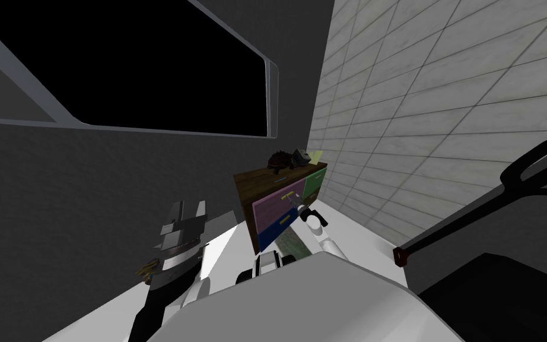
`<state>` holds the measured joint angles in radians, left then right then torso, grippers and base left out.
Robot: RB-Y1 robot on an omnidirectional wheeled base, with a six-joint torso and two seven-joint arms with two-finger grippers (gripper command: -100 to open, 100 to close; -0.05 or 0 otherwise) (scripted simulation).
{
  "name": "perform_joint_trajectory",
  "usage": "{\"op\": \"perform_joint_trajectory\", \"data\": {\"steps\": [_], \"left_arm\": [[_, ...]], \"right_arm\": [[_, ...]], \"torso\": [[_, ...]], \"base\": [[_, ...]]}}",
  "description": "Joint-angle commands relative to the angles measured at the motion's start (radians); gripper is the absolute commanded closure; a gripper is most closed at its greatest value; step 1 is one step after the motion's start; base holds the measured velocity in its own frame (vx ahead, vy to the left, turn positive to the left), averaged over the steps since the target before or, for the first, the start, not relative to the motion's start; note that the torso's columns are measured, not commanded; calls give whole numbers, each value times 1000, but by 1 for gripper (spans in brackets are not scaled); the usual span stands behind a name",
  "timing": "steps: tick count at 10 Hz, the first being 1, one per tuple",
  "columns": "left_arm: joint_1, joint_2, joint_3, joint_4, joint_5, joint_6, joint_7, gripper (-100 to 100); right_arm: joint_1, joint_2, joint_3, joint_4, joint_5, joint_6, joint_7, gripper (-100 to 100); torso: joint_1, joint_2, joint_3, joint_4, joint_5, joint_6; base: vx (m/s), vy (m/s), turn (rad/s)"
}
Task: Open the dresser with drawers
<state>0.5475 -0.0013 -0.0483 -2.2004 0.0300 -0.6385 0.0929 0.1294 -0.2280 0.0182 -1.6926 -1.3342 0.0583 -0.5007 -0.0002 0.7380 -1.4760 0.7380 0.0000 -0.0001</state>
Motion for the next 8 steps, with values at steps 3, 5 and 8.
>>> {"op": "perform_joint_trajectory", "data": {"steps": [3, 5, 8], "left_arm": [[0, 0, 0, 0, 0, 0, 0, 0], [0, 0, 0, 0, 0, 0, 0, 0], [0, 0, 0, 0, 0, 0, 0, 0]], "right_arm": [[-29, 4, -18, 74, -116, 74, -76, -100], [-39, 8, -26, 102, -171, 102, -104, -100], [-57, 21, -43, 154, -251, 155, -157, -100]], "torso": [[0, 0, 0, 0, 0, 0], [-1, 0, 0, 0, 0, 0], [0, 0, 0, 0, 0, 0]], "base": [[2, -47, 48], [-1, -65, 54], [-3, -56, 41]]}}
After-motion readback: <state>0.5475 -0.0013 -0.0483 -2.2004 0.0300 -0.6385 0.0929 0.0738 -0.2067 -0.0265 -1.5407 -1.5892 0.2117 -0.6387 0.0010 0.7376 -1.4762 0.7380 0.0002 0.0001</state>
